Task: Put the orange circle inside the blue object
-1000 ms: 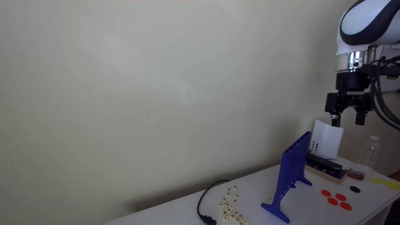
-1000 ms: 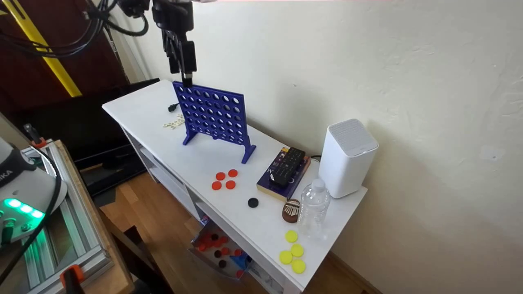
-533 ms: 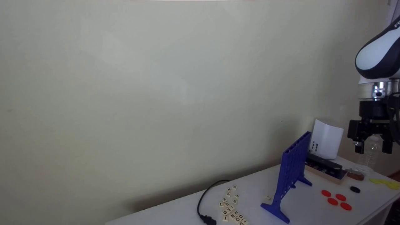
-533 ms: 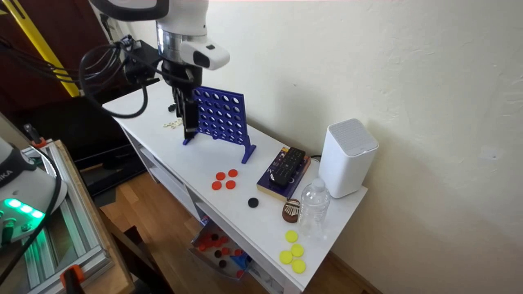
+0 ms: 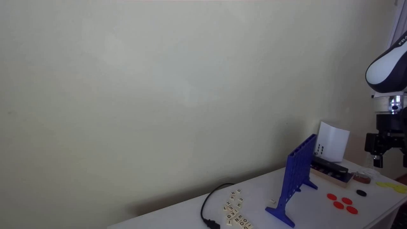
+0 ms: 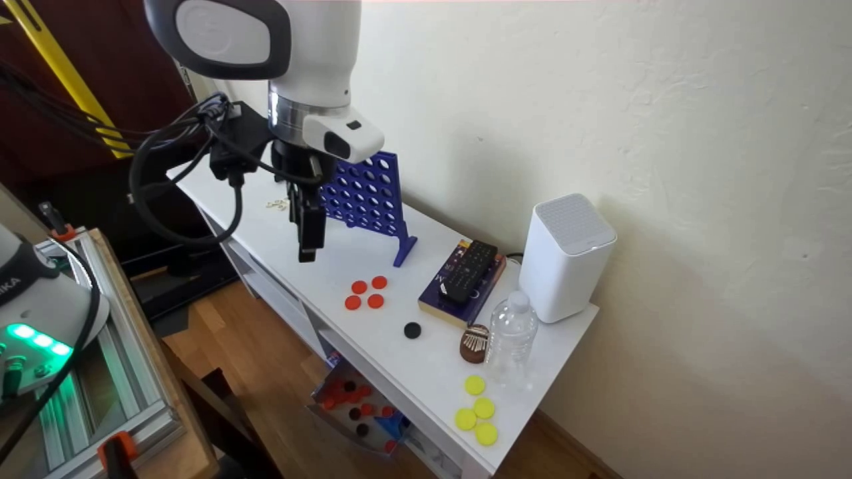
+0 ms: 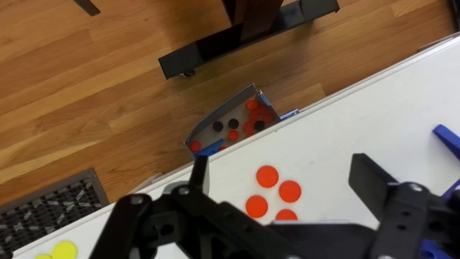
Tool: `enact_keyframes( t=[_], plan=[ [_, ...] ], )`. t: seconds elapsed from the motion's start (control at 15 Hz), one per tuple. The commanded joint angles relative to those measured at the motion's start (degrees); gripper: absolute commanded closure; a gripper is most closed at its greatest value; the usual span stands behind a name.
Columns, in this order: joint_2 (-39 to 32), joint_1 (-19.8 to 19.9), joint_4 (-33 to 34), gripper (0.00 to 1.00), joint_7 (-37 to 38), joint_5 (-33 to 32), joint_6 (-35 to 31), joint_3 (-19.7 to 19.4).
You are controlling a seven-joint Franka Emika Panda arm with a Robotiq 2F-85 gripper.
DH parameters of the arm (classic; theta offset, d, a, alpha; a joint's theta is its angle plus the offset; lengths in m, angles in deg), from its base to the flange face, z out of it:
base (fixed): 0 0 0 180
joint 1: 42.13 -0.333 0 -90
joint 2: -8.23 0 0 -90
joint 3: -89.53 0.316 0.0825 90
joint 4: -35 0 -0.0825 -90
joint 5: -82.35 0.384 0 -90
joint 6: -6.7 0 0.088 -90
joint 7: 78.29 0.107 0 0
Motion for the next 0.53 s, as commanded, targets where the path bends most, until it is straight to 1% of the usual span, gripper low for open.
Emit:
enact_keyframes(
  t=[0.0, 0.07, 0.13, 0.27, 0.47],
  plan=[
    [0.0, 0.4, 0.1, 0.0, 0.1, -0.1, 0.2, 0.4],
    [0.0, 0.3, 0.1, 0.0, 0.1, -0.1, 0.2, 0.4],
    [-1.1, 0.3, 0.4, 0.0, 1.8, 0.0, -1.3, 0.4],
    [-4.1, 0.5, 2.2, 0.0, 3.0, 2.3, -2.3, 0.3],
    [-7.6, 0.8, 3.9, 0.0, 3.1, 5.0, -6.3, 0.6]
  ],
)
